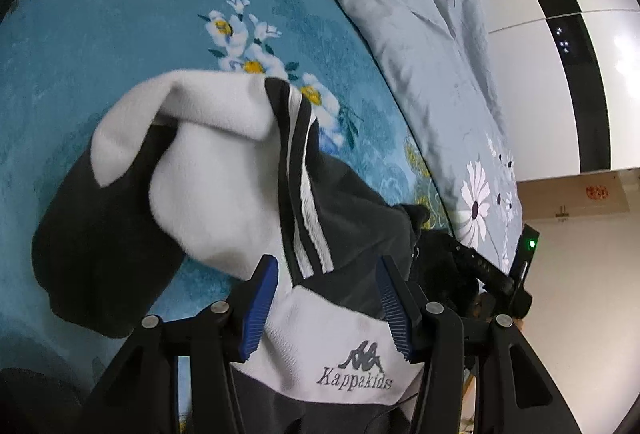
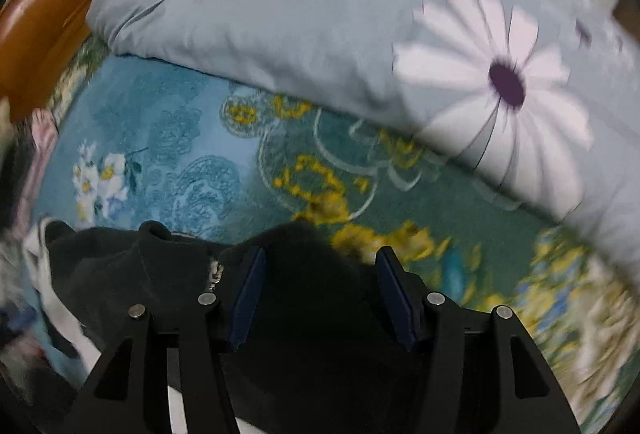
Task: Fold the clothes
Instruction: 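Lower the jacket onto the bed with both grippers, spreading it flat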
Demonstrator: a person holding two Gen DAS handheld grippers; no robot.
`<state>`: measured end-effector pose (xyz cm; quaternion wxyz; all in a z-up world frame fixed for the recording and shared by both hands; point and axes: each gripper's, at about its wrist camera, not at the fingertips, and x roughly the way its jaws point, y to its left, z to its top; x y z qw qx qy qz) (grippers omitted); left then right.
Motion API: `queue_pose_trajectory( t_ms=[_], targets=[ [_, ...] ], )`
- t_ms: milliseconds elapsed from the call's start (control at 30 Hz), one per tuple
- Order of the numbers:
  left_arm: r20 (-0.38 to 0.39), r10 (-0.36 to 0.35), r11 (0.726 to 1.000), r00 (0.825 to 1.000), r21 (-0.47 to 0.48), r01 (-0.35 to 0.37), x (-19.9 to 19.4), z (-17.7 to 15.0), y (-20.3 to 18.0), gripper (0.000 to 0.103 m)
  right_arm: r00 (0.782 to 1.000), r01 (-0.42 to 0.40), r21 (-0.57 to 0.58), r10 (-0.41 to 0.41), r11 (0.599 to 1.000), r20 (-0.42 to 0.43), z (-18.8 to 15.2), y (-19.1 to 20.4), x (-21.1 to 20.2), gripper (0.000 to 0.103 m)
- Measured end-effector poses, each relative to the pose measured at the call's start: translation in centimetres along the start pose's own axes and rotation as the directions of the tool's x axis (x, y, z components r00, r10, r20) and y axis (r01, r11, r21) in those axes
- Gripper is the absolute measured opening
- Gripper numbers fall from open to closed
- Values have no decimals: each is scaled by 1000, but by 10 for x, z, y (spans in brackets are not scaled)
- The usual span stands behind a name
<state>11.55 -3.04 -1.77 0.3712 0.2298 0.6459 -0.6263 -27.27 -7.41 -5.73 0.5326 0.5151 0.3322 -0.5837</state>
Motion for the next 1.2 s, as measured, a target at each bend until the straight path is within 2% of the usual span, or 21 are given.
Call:
queue_pose_trajectory(
  t_ms=[33, 67, 133, 233, 333, 400, 500, 633, 767, 900, 967, 1067, 1100, 1167, 1200],
  targets=[
    [-4, -1, 1000, 1000, -1, 1, 1, -1, 1, 55, 1000, 7, 4, -7, 1000, 9, -3, 2, -2, 13],
    [-9, -8, 1000, 1000, -8, 8, 2, -2, 3, 55, 1000, 9, 7, -10, 1000, 22, -7, 3, -5, 9],
    [-16, -19, 1000, 1000, -17, 19, 4, -4, 4, 55, 996, -27, -3, 27, 1000, 82, -16, 3, -21, 8],
    [-26, -44, 999, 999, -11, 43, 9, -6, -3, 55, 978, -72, -83, 87, 994, 188, -44, 14, -62, 8],
    [-40, -63, 998, 997, 5, 63, 16, -7, -15, 55, 966, -93, -212, 140, 973, 220, -95, 37, -94, 8],
    [-55, -68, 997, 996, 22, 70, 24, -7, -26, 55, 970, -89, -267, 145, 960, 197, -124, 48, -98, 8],
    [-86, -59, 995, 995, 74, 65, 38, -13, -46, 55, 981, -107, -310, 150, 945, 119, -167, 57, -92, 7],
    [-126, -31, 985, 992, 163, 51, 58, -23, -75, 55, 985, -138, -237, 159, 962, 73, -196, 50, -78, 7],
    [-161, 63, 940, 985, 340, -4, 78, -49, -103, 55, 981, -169, -165, 182, 972, 65, -204, 40, -82, 7],
    [-152, 177, 867, 972, 492, -80, 95, -77, -118, 55, 982, -169, -159, 181, 973, 63, -207, 37, -92, 8],
    [-90, 288, 796, 953, 576, -187, 104, -86, -120, 55, 984, -155, -171, 167, 973, 56, -209, 40, -94, 10],
    [-50, 374, 748, 926, 606, -270, 112, -91, -110, 55, 987, -148, -177, 156, 973, 29, -211, 42, -95, 11],
    [-44, 391, 747, 919, 598, -289, 113, -90, -105, 55, 987, -152, -169, 159, 974, 29, -211, 42, -96, 11],
    [-36, 410, 756, 911, 573, -317, 113, -87, -94, 55, 986, -159, -153, 166, 975, 28, -212, 42, -98, 18],
    [-39, 404, 766, 914, 560, -315, 113, -86, -92, 55, 986, -159, -145, 166, 977, 33, -210, 44, -98, 22]
  ],
)
